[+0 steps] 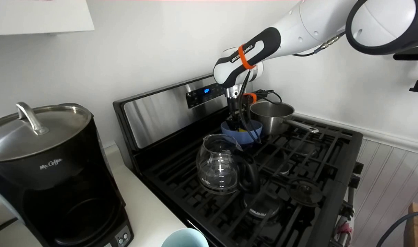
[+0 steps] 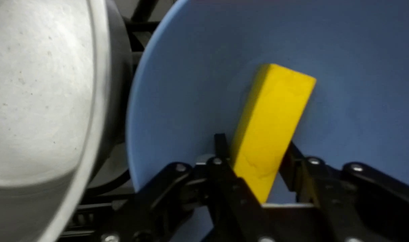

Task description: Remove the yellow block from the blue bowl and put it in the silver pot

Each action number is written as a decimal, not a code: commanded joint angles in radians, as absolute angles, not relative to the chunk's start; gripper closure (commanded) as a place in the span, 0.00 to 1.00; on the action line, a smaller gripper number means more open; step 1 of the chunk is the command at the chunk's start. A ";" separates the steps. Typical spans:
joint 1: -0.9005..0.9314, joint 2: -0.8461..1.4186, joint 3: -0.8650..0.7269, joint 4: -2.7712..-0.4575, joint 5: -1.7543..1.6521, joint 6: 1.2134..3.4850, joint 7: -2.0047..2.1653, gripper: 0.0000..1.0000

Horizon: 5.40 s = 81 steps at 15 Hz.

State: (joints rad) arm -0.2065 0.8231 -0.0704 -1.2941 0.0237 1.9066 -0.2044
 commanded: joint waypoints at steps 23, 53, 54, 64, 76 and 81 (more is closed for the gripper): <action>-0.190 0.296 -0.175 -1.889 0.037 2.165 0.141 0.92; -0.314 0.635 -0.239 -1.371 0.184 1.942 0.362 0.92; -0.314 0.640 -0.243 -1.370 0.174 1.952 0.365 0.92; -0.323 0.701 -0.254 -1.361 0.163 1.986 0.374 0.43; -0.313 0.627 -0.253 -1.447 0.152 2.017 0.324 0.00; -0.309 0.517 -0.238 -1.570 0.131 2.024 0.164 0.00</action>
State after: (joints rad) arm -0.3101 0.6186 -0.2534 -1.4483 0.1625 2.0008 0.2504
